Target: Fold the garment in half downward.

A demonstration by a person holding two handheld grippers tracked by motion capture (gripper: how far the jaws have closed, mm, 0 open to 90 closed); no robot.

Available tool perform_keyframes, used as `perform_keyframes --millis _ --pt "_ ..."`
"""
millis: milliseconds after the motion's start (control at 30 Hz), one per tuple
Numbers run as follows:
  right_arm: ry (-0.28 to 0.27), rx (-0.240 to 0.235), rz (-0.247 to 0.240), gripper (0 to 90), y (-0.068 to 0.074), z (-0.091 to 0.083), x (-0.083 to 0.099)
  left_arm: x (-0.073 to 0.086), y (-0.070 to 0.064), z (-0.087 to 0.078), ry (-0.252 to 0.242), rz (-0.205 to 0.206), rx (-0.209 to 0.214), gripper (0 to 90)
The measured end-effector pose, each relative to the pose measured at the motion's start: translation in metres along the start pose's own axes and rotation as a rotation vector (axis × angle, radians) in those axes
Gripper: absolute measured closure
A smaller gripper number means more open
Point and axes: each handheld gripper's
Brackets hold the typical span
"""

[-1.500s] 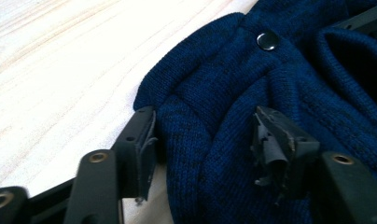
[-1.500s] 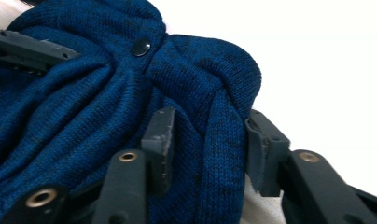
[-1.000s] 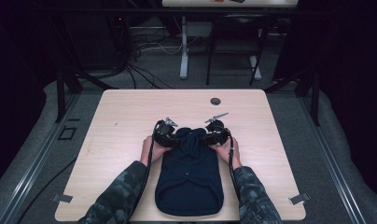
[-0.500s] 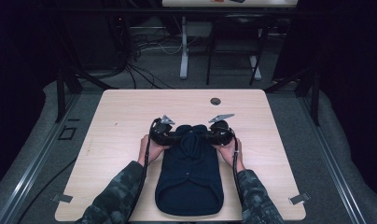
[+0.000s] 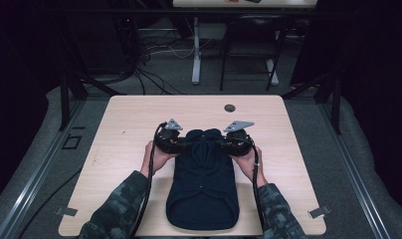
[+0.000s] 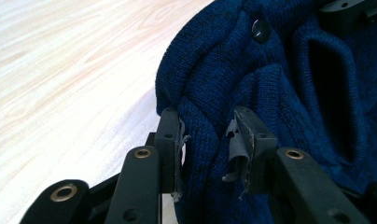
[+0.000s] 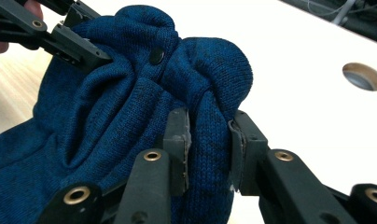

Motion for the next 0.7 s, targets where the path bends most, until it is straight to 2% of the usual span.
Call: perform_keyframes --millis 167,400,600,633,700 --pt "-0.029 0.005 -0.028 70.8 0.006 -0.018 -0.001 -0.005 -0.008 -0.009 -0.02 0.032 0.002 66.3" --pt "-0.053 0.013 -0.045 70.9 0.005 -0.03 -0.002 -0.013 -0.014 -0.015 -0.026 0.069 0.004 67.6" --pt "-0.077 0.026 -0.072 71.1 0.007 -0.035 -0.004 -0.02 -0.014 -0.021 -0.003 0.089 0.04 67.2" --pt "-0.08 0.031 -0.079 71.1 0.007 -0.037 -0.005 -0.022 -0.012 -0.023 0.01 0.09 0.067 67.2" --pt "-0.085 0.036 -0.082 71.2 0.008 -0.037 -0.006 -0.023 -0.012 -0.023 0.011 0.094 0.068 67.2"
Point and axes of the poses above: each handheld gripper's, and its own axes: z roughly forward along the jaws, x roughly out of its underside, y roughly to its left, and after that the axes turned 7 degrees about z, right-handed
